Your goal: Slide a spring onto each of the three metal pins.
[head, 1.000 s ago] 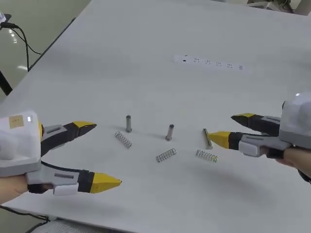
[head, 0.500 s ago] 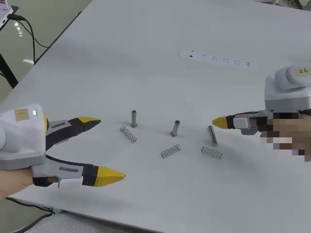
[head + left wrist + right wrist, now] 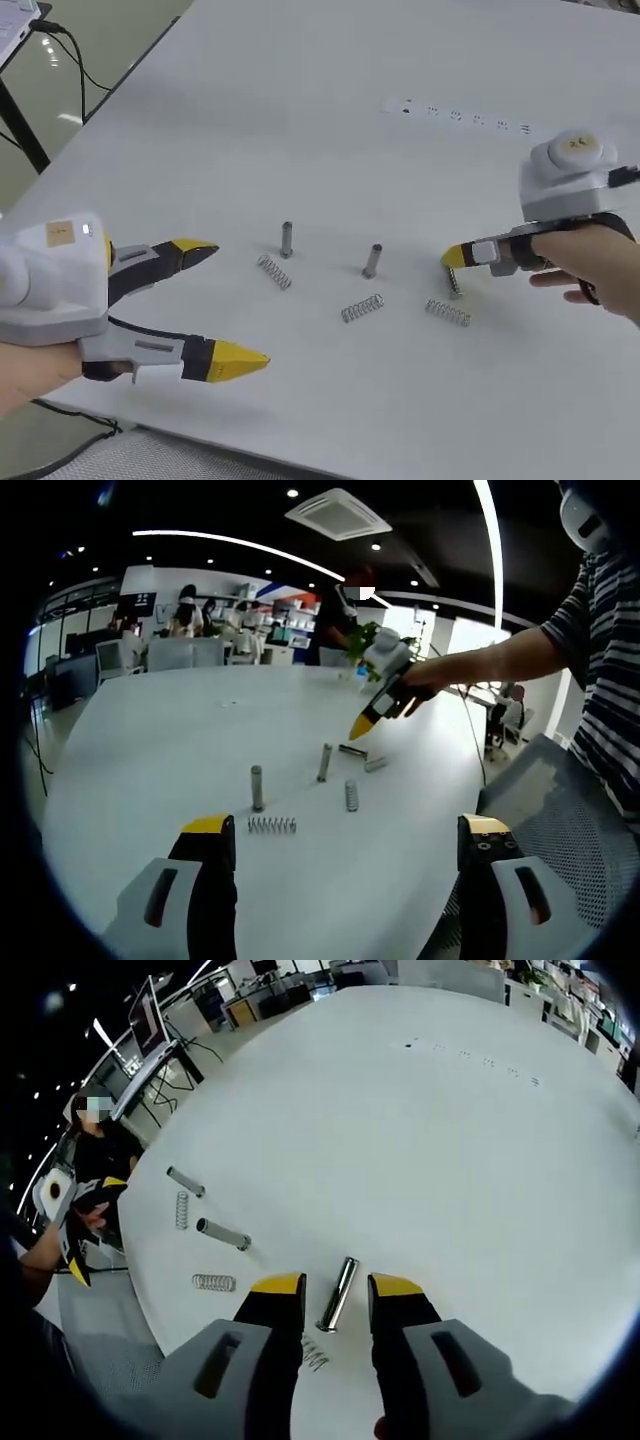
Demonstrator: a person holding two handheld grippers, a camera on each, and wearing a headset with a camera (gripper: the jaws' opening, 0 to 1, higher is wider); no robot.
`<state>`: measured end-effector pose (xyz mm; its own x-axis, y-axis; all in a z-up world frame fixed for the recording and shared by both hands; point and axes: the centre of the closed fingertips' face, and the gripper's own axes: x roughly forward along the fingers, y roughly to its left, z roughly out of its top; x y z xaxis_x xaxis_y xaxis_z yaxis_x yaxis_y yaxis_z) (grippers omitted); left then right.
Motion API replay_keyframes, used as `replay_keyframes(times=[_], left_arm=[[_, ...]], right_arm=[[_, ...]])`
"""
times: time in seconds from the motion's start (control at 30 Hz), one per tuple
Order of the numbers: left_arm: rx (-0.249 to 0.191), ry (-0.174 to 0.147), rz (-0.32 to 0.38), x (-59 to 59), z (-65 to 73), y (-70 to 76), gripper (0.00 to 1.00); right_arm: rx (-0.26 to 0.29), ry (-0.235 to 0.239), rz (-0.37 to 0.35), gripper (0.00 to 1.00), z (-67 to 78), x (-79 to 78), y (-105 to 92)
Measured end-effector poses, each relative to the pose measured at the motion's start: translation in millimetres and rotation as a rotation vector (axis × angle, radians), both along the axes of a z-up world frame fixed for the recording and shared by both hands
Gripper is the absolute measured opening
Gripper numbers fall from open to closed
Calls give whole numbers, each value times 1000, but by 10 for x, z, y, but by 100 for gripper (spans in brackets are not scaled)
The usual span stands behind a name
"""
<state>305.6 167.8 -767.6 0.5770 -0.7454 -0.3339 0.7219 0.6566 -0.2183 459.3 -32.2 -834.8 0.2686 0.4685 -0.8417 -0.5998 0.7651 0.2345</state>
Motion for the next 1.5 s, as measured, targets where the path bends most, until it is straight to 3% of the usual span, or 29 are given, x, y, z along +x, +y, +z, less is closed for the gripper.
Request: replay_keyframes(times=[0.13, 0.37, 0.57, 0.77, 0.97, 1.2, 1.5], left_arm=[[-1, 0, 3, -5, -2, 20, 91], [0, 5, 9, -22, -11, 57, 91], [0, 8, 17, -43, -30, 88, 91], [-2, 8, 18, -49, -39, 85, 91], [2, 9, 6, -50, -38, 64, 90], [8, 5, 4, -23, -15, 92, 90], [13, 9, -5, -25, -9, 77, 90]], right_arm=[[-42, 26, -6, 25, -111, 9, -15], [-89, 12, 3, 22, -174, 45, 18], [-172, 18, 47, 17, -290, -29, 3], [-221, -18, 77, 13, -301, 21, -30], [-226, -15, 60, 11, -299, 39, -59], [-181, -7, 21, 10, -286, 29, -51], [-133, -46, 23, 10, -171, 5, -63]])
